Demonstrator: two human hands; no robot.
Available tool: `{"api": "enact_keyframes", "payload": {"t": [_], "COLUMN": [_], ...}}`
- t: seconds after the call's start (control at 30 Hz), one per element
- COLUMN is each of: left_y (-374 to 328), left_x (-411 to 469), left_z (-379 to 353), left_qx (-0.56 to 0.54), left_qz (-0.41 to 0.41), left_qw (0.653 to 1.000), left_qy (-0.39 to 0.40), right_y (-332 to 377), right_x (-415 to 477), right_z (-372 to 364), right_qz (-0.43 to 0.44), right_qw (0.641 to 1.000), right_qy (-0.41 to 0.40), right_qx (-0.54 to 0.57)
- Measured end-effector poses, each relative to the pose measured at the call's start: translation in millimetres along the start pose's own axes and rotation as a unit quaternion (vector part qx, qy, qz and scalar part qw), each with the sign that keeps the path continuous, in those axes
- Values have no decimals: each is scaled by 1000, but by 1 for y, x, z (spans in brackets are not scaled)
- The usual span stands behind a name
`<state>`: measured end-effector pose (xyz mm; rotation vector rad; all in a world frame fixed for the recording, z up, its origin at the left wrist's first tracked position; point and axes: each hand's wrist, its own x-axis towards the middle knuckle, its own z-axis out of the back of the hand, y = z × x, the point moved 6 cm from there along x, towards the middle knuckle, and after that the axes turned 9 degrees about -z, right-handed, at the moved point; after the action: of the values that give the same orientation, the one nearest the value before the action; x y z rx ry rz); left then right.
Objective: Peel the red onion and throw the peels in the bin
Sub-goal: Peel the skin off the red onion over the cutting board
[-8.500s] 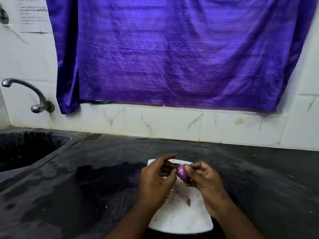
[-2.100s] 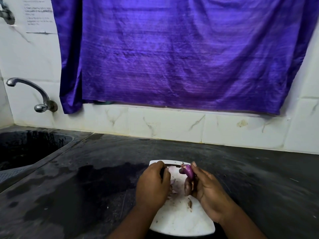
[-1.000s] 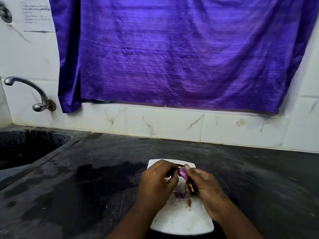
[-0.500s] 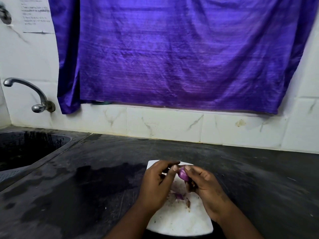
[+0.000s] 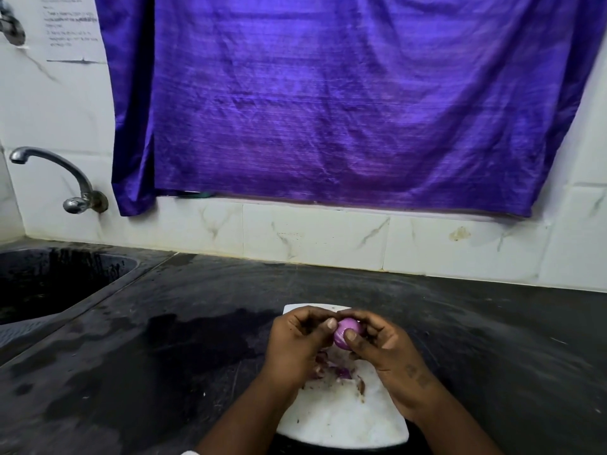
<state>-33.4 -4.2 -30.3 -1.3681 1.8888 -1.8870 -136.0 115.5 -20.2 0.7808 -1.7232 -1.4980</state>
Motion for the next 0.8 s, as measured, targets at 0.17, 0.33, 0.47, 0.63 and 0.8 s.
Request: {"api": "enact_keyframes", "payload": {"t": [0.17, 0.33, 0.47, 0.63, 0.8], "left_y": [7, 7, 2, -4, 3], "left_x": [1, 0, -1, -3, -4], "left_z": [8, 9, 2, -2, 0], "left_qx": [-8, 49, 63, 54, 14], "left_qz": [45, 32, 24, 7, 52], "left_qw": [998, 998, 998, 998, 998], "left_qy": [-48, -30, -1, 28, 16], "right_y": [-2, 2, -2, -4, -2], "right_x": [0, 0, 2, 3, 3], "right_z": [1, 3, 5, 10, 10], "right_qz": [14, 19, 4, -8, -27], "right_qw": [1000, 1000, 999, 999, 994], "right_qy": [-9, -19, -32, -43, -28], "right_qx": [-9, -7, 2, 23, 104]}}
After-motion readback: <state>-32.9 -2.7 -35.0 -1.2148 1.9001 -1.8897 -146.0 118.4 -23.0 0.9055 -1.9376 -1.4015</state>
